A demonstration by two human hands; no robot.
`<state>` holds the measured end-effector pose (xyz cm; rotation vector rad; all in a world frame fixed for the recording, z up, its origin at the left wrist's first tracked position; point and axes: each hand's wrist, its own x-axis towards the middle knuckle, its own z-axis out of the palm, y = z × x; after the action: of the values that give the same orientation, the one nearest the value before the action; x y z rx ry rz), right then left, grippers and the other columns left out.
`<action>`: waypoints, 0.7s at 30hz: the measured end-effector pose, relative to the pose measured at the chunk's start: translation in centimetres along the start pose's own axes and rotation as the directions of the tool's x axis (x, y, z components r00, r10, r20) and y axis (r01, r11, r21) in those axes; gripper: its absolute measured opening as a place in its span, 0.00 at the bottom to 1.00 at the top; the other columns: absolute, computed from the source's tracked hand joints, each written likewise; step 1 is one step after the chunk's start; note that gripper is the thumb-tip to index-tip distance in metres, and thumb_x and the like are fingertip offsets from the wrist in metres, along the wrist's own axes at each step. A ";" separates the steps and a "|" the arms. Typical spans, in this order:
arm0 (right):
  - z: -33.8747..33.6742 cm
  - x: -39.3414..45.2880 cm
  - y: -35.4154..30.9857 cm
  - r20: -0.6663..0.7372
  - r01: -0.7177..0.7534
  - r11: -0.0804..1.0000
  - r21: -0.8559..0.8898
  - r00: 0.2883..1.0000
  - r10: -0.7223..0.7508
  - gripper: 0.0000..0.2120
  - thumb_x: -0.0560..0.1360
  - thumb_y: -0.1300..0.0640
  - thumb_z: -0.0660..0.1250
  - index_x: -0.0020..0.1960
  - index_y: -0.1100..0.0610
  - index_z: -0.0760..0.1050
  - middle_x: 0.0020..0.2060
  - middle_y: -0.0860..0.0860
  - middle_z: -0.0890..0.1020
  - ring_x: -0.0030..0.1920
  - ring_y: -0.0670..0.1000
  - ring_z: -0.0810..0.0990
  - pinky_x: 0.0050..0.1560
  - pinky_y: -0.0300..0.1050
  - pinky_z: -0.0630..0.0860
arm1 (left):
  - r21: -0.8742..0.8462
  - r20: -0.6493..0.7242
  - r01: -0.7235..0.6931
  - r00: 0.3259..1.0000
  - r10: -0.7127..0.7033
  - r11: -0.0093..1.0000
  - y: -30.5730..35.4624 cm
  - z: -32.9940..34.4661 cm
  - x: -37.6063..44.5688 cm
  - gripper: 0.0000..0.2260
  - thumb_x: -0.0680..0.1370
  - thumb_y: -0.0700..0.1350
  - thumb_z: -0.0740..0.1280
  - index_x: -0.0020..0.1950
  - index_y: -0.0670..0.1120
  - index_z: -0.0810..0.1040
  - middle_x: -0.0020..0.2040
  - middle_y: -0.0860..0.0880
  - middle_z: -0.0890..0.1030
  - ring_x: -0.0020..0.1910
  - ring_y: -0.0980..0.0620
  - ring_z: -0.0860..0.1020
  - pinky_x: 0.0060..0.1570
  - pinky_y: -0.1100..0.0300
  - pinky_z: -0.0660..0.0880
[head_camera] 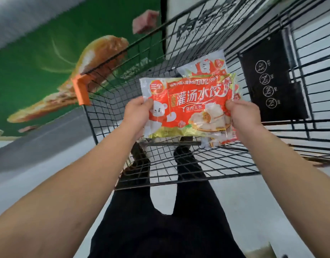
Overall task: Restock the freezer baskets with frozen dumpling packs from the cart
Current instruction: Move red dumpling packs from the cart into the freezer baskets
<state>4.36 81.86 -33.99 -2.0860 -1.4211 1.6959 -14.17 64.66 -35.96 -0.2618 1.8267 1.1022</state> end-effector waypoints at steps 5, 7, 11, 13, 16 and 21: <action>3.9 -7.6 -2.5 0.010 0.124 0.992 0.018 0.992 -0.125 0.12 0.78 0.60 0.67 0.37 0.50 0.77 0.40 0.47 0.82 0.48 0.52 0.81 0.55 0.50 0.79 | -0.017 -0.093 -0.110 0.990 0.108 0.994 1.8 -8.8 -3.9 0.12 0.81 0.46 0.65 0.39 0.46 0.82 0.47 0.42 0.86 0.52 0.39 0.84 0.56 0.40 0.80; 6.0 -10.7 -3.1 0.046 0.151 0.988 0.022 0.987 -0.152 0.12 0.79 0.62 0.66 0.39 0.50 0.77 0.41 0.46 0.82 0.47 0.49 0.81 0.55 0.48 0.79 | -0.047 -0.104 -0.111 0.989 0.106 0.993 1.7 -13.1 -5.2 0.10 0.75 0.50 0.68 0.40 0.45 0.83 0.49 0.41 0.86 0.53 0.37 0.84 0.57 0.35 0.78; 10.2 -16.1 -3.7 0.097 0.207 0.978 0.017 0.973 -0.207 0.13 0.78 0.63 0.66 0.36 0.53 0.78 0.36 0.47 0.83 0.42 0.50 0.82 0.48 0.47 0.79 | -0.200 -0.106 -0.109 0.990 0.089 0.974 1.4 -20.3 -8.7 0.08 0.75 0.45 0.68 0.47 0.42 0.84 0.49 0.42 0.87 0.50 0.40 0.85 0.55 0.35 0.79; 12.0 -18.3 -4.0 0.138 0.232 0.973 -0.001 0.964 -0.229 0.15 0.77 0.63 0.66 0.33 0.55 0.80 0.35 0.49 0.83 0.45 0.54 0.82 0.52 0.51 0.79 | -0.217 -0.127 -0.135 0.986 0.109 0.967 1.6 -23.0 -11.5 0.07 0.79 0.43 0.67 0.52 0.41 0.83 0.49 0.43 0.87 0.49 0.42 0.86 0.54 0.37 0.80; 14.2 -21.5 -4.5 0.212 0.257 0.966 -0.018 0.945 -0.248 0.16 0.76 0.63 0.66 0.32 0.54 0.82 0.35 0.48 0.84 0.48 0.55 0.83 0.56 0.55 0.80 | -0.266 -0.188 -0.176 0.974 0.128 0.948 0.6 -26.8 -14.7 0.07 0.81 0.42 0.66 0.53 0.42 0.82 0.49 0.44 0.87 0.48 0.43 0.86 0.52 0.39 0.81; 16.6 -26.7 -4.9 0.346 0.313 0.950 -0.010 0.892 -0.290 0.08 0.79 0.61 0.65 0.42 0.57 0.80 0.43 0.54 0.86 0.49 0.59 0.84 0.54 0.61 0.81 | -0.287 -0.304 -0.301 0.929 0.212 0.909 -1.9 -31.3 -19.8 0.06 0.81 0.42 0.66 0.52 0.42 0.82 0.48 0.44 0.87 0.47 0.45 0.86 0.50 0.42 0.82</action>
<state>-10.40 58.53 -18.21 -1.5369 -1.8068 1.9603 -21.88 33.95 -16.69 -0.3861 1.9447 1.6322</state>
